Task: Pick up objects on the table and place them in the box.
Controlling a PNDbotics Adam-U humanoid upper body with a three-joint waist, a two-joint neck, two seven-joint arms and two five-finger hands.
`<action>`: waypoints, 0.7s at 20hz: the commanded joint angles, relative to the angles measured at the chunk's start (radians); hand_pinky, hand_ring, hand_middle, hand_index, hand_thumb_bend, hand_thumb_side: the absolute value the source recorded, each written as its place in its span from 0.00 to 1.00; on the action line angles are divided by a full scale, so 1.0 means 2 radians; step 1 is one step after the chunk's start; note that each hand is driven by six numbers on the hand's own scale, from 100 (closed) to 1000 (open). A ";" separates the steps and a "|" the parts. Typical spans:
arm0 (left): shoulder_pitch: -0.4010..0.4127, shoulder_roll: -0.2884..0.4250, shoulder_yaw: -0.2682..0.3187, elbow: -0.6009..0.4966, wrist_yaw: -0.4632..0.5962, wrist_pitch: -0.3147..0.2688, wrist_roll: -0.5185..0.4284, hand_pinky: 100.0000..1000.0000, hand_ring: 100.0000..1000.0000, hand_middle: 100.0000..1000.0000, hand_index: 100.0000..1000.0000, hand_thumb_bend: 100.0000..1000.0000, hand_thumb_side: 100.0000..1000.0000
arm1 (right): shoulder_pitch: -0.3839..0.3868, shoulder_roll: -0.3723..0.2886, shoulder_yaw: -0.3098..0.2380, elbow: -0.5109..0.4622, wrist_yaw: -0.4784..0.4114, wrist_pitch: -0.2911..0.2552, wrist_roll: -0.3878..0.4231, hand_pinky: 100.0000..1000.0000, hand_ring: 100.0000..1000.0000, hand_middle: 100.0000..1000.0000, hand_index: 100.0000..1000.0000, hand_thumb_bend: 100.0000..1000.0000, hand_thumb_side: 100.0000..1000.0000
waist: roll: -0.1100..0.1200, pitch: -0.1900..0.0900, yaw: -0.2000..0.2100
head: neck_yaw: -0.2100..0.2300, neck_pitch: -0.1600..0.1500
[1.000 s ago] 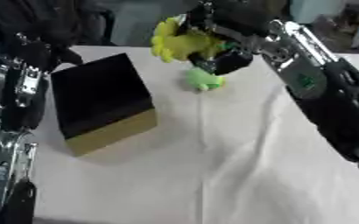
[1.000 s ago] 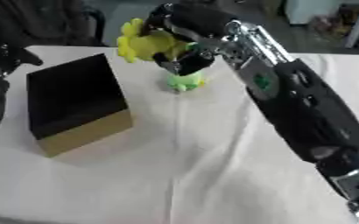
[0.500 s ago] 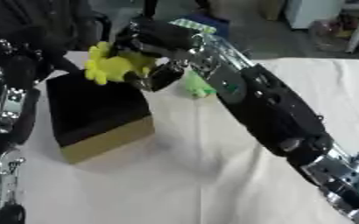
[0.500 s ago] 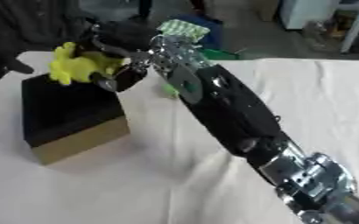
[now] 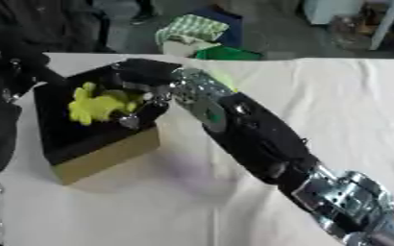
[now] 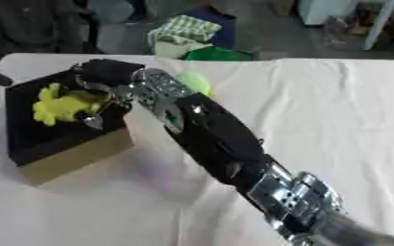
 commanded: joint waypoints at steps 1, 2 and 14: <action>-0.010 -0.002 -0.002 -0.009 0.001 0.000 -0.002 0.58 0.52 0.55 0.79 0.15 0.53 | -0.008 -0.002 -0.006 0.006 0.030 0.004 -0.018 0.78 0.64 0.72 0.93 0.00 0.10 | 0.002 -0.005 -0.001 | -0.005 -0.003; -0.009 -0.002 -0.002 -0.009 0.001 0.000 -0.002 0.58 0.52 0.55 0.79 0.15 0.53 | -0.008 -0.002 -0.005 0.005 0.040 0.006 -0.021 0.79 0.69 0.82 0.97 0.00 0.10 | 0.002 -0.005 -0.001 | -0.006 -0.003; -0.008 0.000 -0.001 -0.010 -0.001 0.000 -0.001 0.58 0.52 0.55 0.79 0.15 0.53 | -0.009 -0.015 -0.011 -0.044 0.053 0.058 -0.080 0.83 0.75 0.98 1.00 0.00 0.41 | -0.002 -0.012 -0.007 | -0.002 -0.003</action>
